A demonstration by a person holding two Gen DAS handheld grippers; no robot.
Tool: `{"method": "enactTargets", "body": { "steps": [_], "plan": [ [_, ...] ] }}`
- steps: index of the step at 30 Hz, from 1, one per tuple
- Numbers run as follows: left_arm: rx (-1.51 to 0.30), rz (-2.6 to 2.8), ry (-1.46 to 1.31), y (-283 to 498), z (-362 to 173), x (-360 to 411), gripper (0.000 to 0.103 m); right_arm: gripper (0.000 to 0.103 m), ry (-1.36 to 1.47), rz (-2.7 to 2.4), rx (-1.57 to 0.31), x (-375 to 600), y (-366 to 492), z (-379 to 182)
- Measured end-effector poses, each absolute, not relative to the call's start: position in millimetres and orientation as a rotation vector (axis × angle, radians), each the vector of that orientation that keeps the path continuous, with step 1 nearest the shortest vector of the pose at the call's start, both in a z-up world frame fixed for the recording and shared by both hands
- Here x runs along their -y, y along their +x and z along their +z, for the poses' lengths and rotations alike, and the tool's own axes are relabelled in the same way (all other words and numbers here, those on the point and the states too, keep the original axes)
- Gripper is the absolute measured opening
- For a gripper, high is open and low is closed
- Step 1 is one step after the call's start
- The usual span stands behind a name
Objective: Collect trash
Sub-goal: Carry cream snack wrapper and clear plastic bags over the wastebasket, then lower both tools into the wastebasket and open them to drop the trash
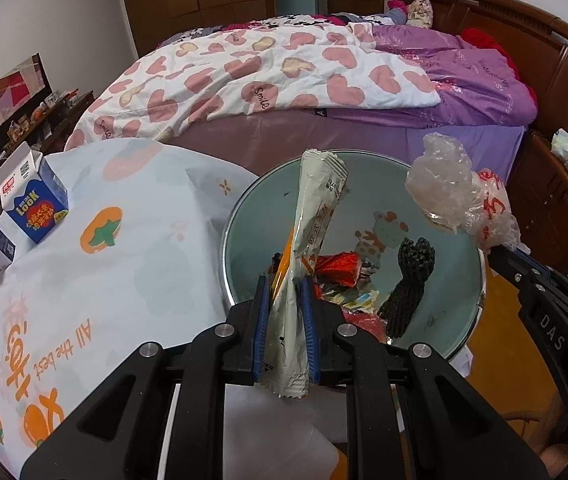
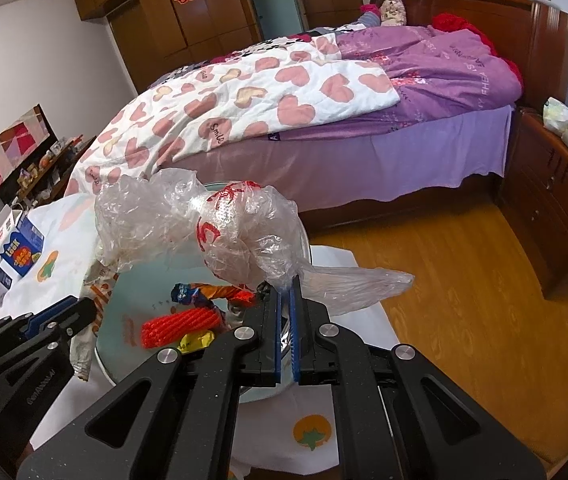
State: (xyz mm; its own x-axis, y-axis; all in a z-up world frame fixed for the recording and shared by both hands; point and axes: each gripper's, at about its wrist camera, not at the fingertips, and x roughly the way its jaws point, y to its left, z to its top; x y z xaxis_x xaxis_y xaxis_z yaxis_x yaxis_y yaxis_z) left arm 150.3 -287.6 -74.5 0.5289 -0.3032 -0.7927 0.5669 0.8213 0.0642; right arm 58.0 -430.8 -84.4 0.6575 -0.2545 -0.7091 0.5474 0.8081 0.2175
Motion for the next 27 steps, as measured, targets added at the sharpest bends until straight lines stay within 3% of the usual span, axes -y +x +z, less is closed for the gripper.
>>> {"method": "enactTargets", "body": {
  "steps": [27],
  "plan": [
    [-0.917,-0.515,0.329,171,-94,307,0.017,0.005,0.387,-0.49,-0.754,440,95,-95]
  ]
}}
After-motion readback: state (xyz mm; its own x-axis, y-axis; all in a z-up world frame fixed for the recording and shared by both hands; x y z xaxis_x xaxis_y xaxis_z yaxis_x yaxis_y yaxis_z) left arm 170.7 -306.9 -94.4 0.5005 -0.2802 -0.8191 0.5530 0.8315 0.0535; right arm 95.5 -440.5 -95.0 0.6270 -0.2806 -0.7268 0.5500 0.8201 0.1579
